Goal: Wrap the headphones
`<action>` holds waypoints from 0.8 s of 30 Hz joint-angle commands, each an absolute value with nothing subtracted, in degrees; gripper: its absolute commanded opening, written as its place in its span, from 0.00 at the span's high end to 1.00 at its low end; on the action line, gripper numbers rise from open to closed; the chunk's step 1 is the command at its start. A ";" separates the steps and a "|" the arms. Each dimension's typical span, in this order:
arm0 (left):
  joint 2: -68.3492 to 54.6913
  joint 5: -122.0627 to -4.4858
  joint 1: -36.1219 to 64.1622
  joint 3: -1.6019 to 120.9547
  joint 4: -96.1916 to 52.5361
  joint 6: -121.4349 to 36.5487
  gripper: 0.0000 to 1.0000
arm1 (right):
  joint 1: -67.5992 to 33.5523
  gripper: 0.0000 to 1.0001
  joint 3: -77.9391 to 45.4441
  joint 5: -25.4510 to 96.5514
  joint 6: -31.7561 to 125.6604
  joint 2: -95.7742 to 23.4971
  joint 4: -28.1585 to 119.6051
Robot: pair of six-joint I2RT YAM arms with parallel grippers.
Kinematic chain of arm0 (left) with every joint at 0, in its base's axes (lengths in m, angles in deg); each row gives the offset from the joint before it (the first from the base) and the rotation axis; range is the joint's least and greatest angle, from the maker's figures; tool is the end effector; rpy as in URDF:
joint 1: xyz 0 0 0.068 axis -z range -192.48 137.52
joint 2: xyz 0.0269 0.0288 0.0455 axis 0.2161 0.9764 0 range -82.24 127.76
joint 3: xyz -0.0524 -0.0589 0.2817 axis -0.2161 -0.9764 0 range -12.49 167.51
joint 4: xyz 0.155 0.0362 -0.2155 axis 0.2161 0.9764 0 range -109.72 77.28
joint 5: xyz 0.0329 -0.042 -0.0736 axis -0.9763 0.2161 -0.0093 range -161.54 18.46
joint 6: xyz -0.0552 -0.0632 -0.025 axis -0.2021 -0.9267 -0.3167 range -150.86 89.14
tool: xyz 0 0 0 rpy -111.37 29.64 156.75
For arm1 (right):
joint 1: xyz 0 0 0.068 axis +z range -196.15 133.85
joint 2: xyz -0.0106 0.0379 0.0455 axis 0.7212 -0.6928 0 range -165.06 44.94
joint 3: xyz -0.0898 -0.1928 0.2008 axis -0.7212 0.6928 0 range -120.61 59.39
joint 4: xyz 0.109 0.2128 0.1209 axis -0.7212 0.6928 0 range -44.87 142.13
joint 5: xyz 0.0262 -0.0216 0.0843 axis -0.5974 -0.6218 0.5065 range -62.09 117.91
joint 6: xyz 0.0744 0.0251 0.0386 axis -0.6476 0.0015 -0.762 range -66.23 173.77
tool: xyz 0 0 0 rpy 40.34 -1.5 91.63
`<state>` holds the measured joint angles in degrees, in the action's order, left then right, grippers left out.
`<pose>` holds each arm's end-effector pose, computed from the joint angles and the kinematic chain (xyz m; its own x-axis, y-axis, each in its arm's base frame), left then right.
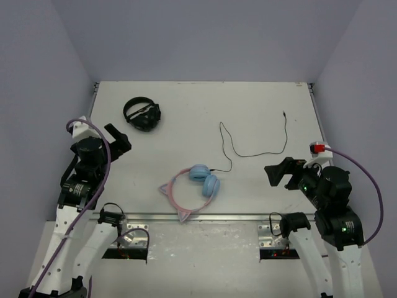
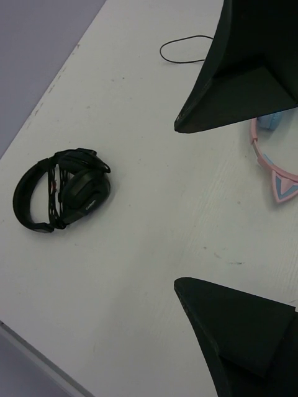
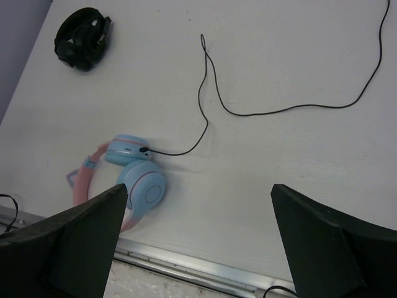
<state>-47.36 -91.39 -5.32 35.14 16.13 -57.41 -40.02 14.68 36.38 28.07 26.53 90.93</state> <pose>0.1565 0.0070 0.3326 -0.2620 -0.3907 -0.8824 -0.3464 0.8915 -0.2919 0.0898 0.0212 0.3183 -0.4049 0.3878 -0.8281 -0.0756 0.8883 0.4530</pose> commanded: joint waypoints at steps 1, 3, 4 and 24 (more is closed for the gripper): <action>-47.17 -85.04 -5.01 37.08 15.08 -60.75 0.00 | -40.00 0.01 14.91 40.02 28.28 27.71 86.54; -45.42 -79.91 -5.01 38.39 15.69 -59.87 0.00 | -39.65 0.01 15.35 44.14 28.37 28.42 85.56; -42.89 -79.10 -5.01 39.00 16.65 -60.13 0.00 | -39.56 0.01 15.79 44.78 28.28 28.59 84.69; -3.66 -113.55 49.73 37.63 27.65 -108.46 0.00 | -39.47 0.01 11.48 40.39 26.87 14.97 89.34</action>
<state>-2.62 -111.02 47.97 40.67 25.86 -99.46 -39.89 12.95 39.94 26.52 14.05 91.52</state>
